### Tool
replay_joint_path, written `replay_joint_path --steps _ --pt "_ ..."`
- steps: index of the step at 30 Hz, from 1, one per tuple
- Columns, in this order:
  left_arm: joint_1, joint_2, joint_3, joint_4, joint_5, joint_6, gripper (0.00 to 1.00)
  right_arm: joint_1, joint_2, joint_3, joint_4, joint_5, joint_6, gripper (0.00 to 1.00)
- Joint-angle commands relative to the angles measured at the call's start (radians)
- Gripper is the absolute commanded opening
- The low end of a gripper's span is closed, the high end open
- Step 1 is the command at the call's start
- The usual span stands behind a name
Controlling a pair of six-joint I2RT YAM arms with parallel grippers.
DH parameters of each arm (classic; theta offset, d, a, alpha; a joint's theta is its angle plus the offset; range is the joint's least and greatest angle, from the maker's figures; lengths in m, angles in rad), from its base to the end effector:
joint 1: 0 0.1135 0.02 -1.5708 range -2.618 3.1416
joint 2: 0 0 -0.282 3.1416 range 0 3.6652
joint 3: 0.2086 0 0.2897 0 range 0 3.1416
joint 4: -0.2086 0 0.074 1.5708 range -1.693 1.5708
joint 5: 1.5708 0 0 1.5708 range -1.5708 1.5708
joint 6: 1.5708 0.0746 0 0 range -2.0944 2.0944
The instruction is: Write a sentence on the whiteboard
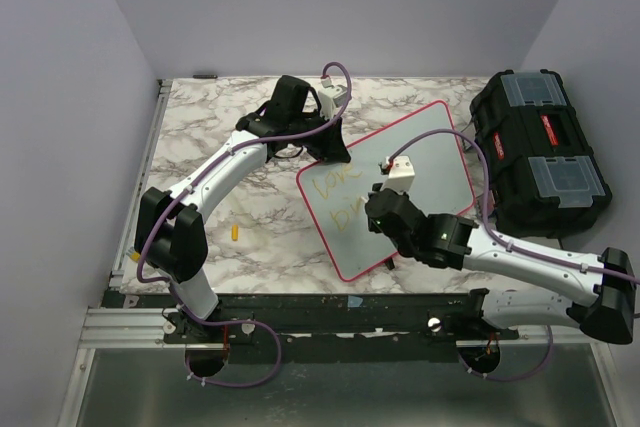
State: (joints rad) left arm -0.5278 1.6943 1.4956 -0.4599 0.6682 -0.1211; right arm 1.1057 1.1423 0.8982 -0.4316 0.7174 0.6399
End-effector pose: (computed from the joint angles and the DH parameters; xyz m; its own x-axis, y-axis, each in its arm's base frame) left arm 0.3648 -0.2662 0.3151 -0.6237 0.2539 -0.7393 0.7488 0.4654 -0.4719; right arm 0.1757 0.2407 0.2783 -0.4898 0.0272 -0.8714 -0.1882 0.9727 0.1361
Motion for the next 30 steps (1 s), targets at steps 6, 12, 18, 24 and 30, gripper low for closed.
replay_joint_path --steps 6,12,18,24,30 --pt "-0.026 -0.004 0.003 -0.013 -0.031 0.077 0.00 -0.012 -0.023 -0.083 -0.037 -0.034 0.058 0.01" --pt "-0.026 -0.007 0.003 -0.013 -0.033 0.075 0.00 -0.012 -0.058 -0.119 -0.041 -0.077 0.076 0.01" --pt "-0.025 -0.009 0.003 -0.014 -0.033 0.076 0.00 -0.012 -0.079 -0.137 -0.052 -0.099 0.084 0.01" --pt "-0.025 -0.006 0.002 -0.013 -0.033 0.077 0.00 -0.012 -0.096 -0.117 -0.082 -0.091 0.086 0.01" --pt "-0.026 -0.008 -0.001 -0.013 -0.034 0.080 0.00 -0.013 -0.211 -0.129 -0.014 -0.082 0.045 0.01"
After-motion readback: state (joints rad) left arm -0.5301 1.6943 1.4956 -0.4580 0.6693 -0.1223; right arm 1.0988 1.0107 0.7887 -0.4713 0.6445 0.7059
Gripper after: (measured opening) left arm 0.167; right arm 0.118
